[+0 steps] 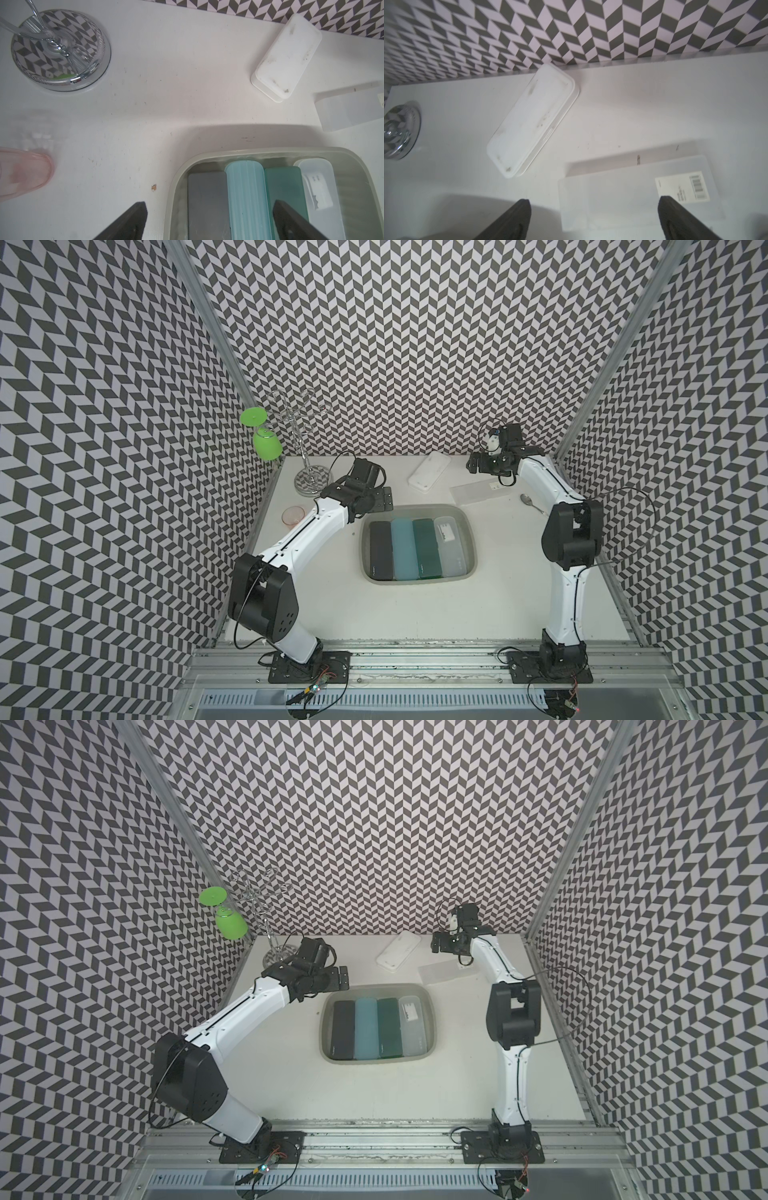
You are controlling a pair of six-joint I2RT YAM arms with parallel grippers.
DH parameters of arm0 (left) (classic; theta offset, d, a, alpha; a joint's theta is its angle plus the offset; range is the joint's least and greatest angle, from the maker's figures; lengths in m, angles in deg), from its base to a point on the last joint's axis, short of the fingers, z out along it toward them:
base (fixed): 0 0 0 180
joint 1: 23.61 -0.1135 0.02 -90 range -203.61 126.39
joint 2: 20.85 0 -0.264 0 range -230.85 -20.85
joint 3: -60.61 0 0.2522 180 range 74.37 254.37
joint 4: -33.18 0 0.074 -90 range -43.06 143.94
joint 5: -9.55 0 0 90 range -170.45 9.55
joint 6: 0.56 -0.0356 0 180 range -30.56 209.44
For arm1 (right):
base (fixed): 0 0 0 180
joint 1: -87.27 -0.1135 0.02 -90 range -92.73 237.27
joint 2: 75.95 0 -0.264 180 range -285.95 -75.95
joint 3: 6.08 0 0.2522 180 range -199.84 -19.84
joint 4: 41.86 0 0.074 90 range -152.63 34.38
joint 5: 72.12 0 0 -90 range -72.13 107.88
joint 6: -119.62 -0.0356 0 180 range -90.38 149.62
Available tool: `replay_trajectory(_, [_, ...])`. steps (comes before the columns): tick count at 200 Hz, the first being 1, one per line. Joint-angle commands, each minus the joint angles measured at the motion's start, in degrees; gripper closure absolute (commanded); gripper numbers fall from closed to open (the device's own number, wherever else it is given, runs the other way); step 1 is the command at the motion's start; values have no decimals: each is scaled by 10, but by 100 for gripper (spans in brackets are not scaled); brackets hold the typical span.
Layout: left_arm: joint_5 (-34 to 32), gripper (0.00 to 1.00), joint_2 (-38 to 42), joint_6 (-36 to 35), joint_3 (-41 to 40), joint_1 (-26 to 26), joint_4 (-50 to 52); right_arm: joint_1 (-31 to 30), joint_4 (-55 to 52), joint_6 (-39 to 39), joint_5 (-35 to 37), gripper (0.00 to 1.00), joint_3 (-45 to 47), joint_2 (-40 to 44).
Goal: Put the pencil case into the storage box
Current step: Move the pencil case to the center of the board.
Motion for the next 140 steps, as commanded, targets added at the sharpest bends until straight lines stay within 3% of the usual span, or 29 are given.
replay_trajectory(1, [0, 0, -18, -31, 24, -10, -23, 11, 25, -24, 24, 1, -67, -69])
replay_trajectory(32, [-4, 1, -29, -49, 44, -15, -17, 12, 57, -46, 28, 1, -107, -131])
replay_trajectory(77, [-1, 0, -23, -58, 29, -27, -19, 11, 179, -84, -73, 1, -94, -177])
replay_trajectory(140, [7, 1, -24, -71, 20, -37, -15, -23, 146, -65, -155, 1, -95, -218])
